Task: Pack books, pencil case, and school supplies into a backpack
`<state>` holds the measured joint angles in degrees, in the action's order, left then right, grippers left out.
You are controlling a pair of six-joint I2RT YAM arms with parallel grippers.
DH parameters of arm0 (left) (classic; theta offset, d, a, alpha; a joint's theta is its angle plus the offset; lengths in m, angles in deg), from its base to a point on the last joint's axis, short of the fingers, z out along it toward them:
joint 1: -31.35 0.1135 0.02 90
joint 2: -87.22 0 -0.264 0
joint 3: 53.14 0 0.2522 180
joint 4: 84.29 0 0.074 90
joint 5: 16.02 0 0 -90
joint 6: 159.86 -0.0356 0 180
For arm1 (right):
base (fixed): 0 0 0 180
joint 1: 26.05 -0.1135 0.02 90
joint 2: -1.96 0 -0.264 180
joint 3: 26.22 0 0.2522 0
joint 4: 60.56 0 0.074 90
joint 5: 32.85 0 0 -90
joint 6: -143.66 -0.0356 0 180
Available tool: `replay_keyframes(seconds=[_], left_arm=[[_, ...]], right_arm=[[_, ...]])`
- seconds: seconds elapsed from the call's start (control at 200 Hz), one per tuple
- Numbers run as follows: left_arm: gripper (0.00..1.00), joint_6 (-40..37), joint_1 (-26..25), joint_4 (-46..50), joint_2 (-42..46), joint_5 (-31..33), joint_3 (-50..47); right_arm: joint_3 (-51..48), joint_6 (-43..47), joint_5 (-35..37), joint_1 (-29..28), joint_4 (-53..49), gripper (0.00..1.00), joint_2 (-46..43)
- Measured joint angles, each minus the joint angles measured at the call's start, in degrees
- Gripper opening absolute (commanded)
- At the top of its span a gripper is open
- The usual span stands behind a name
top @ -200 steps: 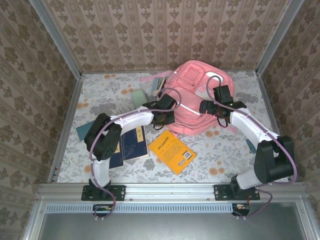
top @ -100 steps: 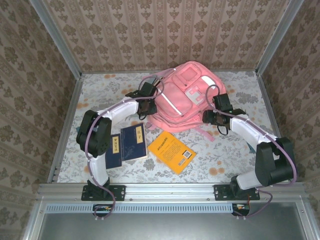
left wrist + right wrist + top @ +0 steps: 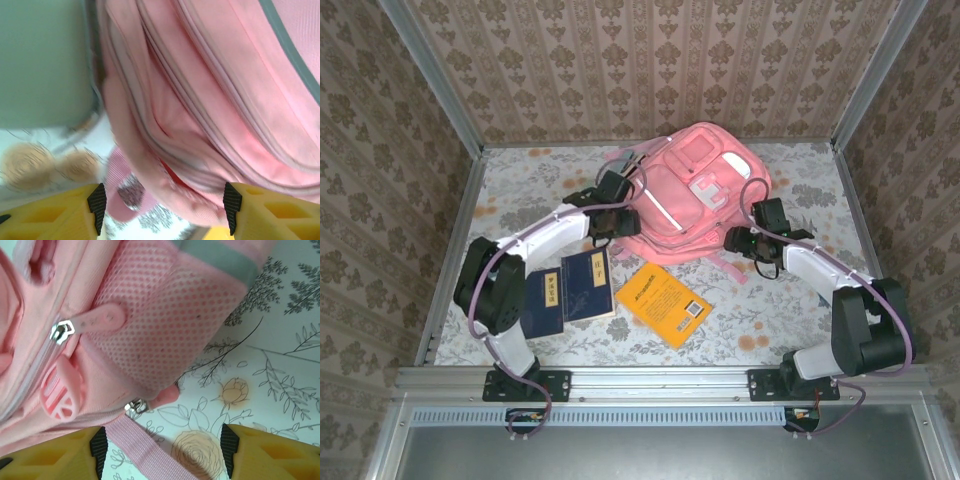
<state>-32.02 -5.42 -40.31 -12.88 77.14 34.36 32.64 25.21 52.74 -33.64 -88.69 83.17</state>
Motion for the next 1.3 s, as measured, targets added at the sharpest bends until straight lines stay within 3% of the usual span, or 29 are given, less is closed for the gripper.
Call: replay_keyframes(seconds=[0.165,0.35,0.52,0.62,0.67,0.735,0.855,1.185,1.23,1.3], left_arm=[[0.67,3.6,-2.1,-0.7,-0.9,-1.5,-3.0],[0.70,6.3,-2.4,-2.6,-3.7,-1.7,-2.5],[0.59,7.5,-3.0,-3.0,-6.5,-1.4,-0.3],[0.46,7.6,-3.0,-2.5,-7.8,-0.8,1.0],[0.35,7.5,-3.0,-2.3,-8.4,-0.3,1.8],[0.23,7.4,-3.0,-1.9,-9.4,0.5,2.9],[0.10,5.7,-2.7,-0.3,-11.1,2.3,5.6],[0.11,-1.5,3.8,4.7,-17.3,2.4,17.5],[0.18,-2.8,4.7,5.3,-18.0,2.4,19.5],[0.40,-4.7,5.9,6.1,-18.4,2.6,21.7]], right_arm=[[0.2,-4.3,-5.3,5.7,4.9,0.78,1.8],[4.9,-7.8,-10.5,10.0,8.1,0.80,9.9],[7.6,-9.8,-13.3,12.4,9.9,0.83,15.6],[8.2,-10.5,-14.7,12.9,10.5,0.68,17.2],[8.7,-10.7,-15.9,12.9,11.2,0.58,18.4],[9.2,-10.8,-17.4,12.9,12.4,0.37,19.6],[9.2,-11.9,-19.3,12.9,14.6,0.00,20.0],[3.9,-17.9,-23.2,10.6,17.2,0.00,10.3],[3.8,-18.9,-22.7,9.3,17.2,0.00,8.5],[3.8,-20.9,-21.3,7.2,17.5,0.00,6.1]])
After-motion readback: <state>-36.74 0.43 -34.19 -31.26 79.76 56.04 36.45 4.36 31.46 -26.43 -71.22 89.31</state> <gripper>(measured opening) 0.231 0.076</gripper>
